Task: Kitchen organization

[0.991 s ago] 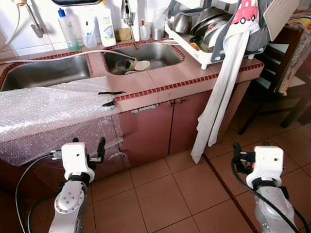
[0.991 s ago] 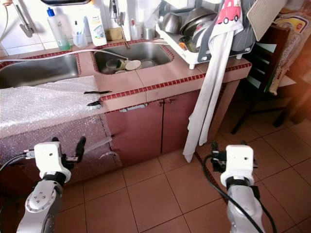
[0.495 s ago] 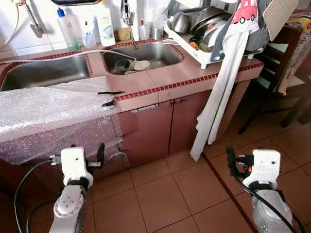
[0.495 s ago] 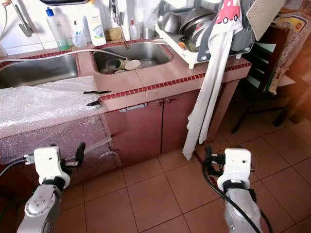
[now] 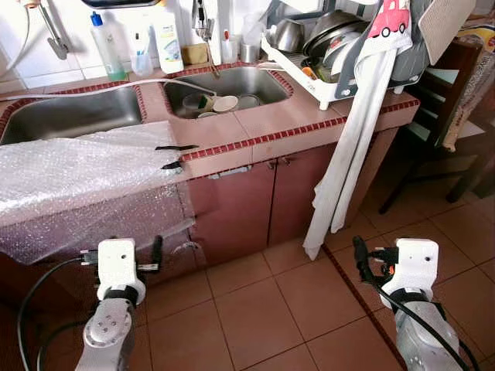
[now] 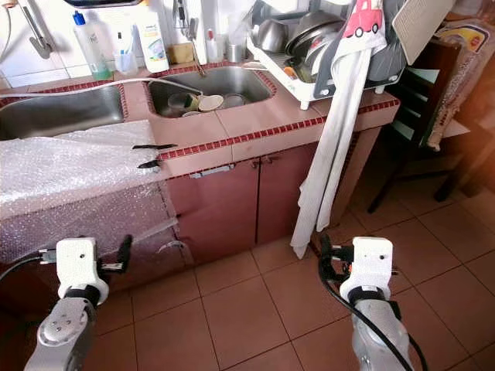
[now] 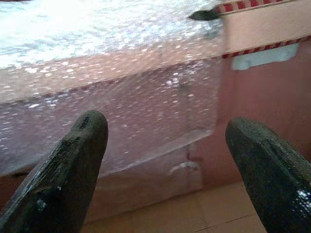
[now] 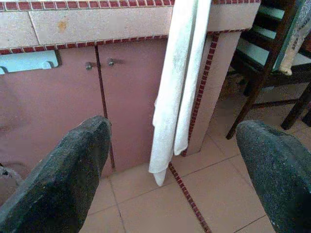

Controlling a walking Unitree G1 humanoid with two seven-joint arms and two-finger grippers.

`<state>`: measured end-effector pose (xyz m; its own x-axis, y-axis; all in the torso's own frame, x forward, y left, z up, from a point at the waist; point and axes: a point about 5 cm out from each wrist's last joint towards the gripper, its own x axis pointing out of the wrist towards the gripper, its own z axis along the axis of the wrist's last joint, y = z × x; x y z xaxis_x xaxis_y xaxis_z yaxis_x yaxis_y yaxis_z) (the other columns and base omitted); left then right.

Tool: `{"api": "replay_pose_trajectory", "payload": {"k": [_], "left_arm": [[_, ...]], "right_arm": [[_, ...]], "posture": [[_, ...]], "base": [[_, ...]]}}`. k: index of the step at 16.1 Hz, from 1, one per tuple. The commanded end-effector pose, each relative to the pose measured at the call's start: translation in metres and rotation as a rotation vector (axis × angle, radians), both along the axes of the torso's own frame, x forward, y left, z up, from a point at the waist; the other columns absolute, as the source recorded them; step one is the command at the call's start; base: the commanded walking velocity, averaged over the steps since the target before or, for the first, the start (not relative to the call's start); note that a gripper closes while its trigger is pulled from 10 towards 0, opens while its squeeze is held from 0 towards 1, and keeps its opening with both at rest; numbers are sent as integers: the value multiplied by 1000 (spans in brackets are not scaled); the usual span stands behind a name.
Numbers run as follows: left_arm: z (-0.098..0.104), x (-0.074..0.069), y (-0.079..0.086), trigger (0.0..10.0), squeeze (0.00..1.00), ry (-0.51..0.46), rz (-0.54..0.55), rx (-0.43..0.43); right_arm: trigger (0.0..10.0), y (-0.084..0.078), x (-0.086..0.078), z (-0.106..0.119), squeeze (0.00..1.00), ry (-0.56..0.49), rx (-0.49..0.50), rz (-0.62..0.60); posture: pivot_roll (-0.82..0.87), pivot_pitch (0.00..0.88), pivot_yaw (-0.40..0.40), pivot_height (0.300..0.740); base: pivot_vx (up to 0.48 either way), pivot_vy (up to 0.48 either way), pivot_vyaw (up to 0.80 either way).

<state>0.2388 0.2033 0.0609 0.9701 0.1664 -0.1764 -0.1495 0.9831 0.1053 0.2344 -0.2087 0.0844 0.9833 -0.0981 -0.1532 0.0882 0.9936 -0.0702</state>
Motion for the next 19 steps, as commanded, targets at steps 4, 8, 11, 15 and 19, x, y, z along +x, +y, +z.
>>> {"api": "replay_pose_trajectory", "payload": {"k": [4,8,11,15,19], "left_arm": [[0,0,1,10000,0,19,11,4],[1,1,5,10000,0,53,39,-17],[2,4,2,10000,0,28,39,-51],[3,9,-11,10000,0,23,-6,-66],[-1,11,-13,10000,0,61,5,-118]], "right_arm": [[10000,3,3,-3,0,17,-35,-6],[10000,21,-3,-3,0,52,96,131],[10000,19,6,5,0,-21,49,108],[10000,20,13,9,0,-33,66,108],[10000,16,17,11,0,-50,89,80]], "posture": [[-67,37,70,740],[-66,44,83,740],[-77,48,96,740],[-81,40,85,740],[-88,41,76,740]], "base": [[0,0,0],[0,0,0],[0,0,0],[0,0,684],[0,0,542]]}}
